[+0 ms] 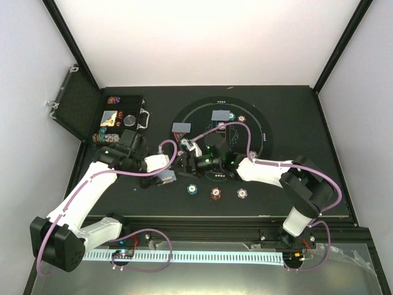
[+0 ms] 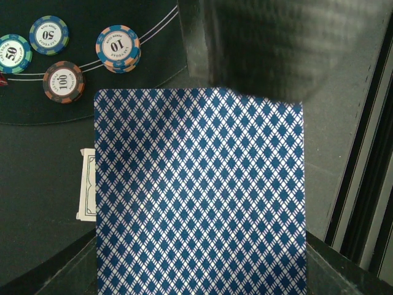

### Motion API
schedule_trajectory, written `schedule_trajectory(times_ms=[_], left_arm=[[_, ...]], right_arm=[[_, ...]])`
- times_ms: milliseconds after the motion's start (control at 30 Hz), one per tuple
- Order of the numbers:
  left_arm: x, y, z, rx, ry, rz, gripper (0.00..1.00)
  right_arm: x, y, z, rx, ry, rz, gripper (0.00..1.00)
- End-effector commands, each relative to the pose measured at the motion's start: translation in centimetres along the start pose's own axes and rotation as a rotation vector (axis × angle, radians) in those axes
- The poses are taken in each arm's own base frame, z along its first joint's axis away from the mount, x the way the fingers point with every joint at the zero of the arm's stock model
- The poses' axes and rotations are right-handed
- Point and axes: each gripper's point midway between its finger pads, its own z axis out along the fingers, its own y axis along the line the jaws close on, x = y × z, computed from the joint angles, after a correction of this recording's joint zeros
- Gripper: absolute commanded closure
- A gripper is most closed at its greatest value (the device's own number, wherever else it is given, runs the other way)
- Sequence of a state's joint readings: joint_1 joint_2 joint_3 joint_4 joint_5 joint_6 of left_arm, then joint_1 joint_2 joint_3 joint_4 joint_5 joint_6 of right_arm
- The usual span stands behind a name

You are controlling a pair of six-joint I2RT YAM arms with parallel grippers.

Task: Distribute texas hold em gaming equipment

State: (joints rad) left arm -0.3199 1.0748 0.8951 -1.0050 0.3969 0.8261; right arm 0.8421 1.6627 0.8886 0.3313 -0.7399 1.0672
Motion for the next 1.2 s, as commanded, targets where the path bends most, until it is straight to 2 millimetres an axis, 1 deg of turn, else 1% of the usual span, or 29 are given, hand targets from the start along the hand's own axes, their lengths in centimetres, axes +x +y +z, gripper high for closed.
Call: schedule_trajectory(times_ms=[0,100,200,367,467,567,667,767,833,967,1167], left_arm=[[-1.4,0.5,-1.2,-0.016,-0.043,0.007,0.98],[-1.4,0.5,-1.1,-0.017,-0.04,0.01,0.98],[-1.3,0.6,-1.1,-0.019,-0.038,0.011,0.98],[-1.4,0.5,-1.1,-0.016,-0.041,0.013,0.99],[-1.4,0.6,-1.1,-0.015,-0.042,0.011,0.98],[-1.4,0.5,-1.1,-0.015,-0.042,0.011,0.98],[-1.3,0.5,-1.1,-0.016,-0.039,0.013,0.98],[-1.2,0.5,-1.0,-0.017,-0.037,0.012,0.99],[-1.2,0.5,-1.0,-0.017,-0.037,0.013,0.99],[-1.3,0.5,-1.1,-0.02,-0.04,0.015,0.98],[-1.1,0.5,-1.0,-0.021,-0.034,0.015,0.98]], right_arm=[[-0.3,1.4,1.1,-0.023,0.007,-0.028,0.13],[-0.5,0.6,1.4,0.028,0.013,-0.031,0.14],[-0.4,0.3,1.1,0.066,0.015,-0.056,0.14],[0.1,-0.5,0.2,0.106,0.013,-0.056,0.12],[0.3,-0.9,0.2,0.1,0.009,-0.04,0.11],[0.4,-0.5,0.7,0.045,0.016,-0.015,0.1],[0.3,1.1,1.0,-0.061,0.014,0.002,0.1],[0.3,2.2,1.6,-0.112,0.023,0.006,0.09],[0.4,2.4,2.0,-0.123,0.032,0.009,0.09],[0.9,2.2,2.7,-0.124,0.05,0.019,0.09],[1.1,2.4,2.9,-0.142,0.056,0.031,0.1]])
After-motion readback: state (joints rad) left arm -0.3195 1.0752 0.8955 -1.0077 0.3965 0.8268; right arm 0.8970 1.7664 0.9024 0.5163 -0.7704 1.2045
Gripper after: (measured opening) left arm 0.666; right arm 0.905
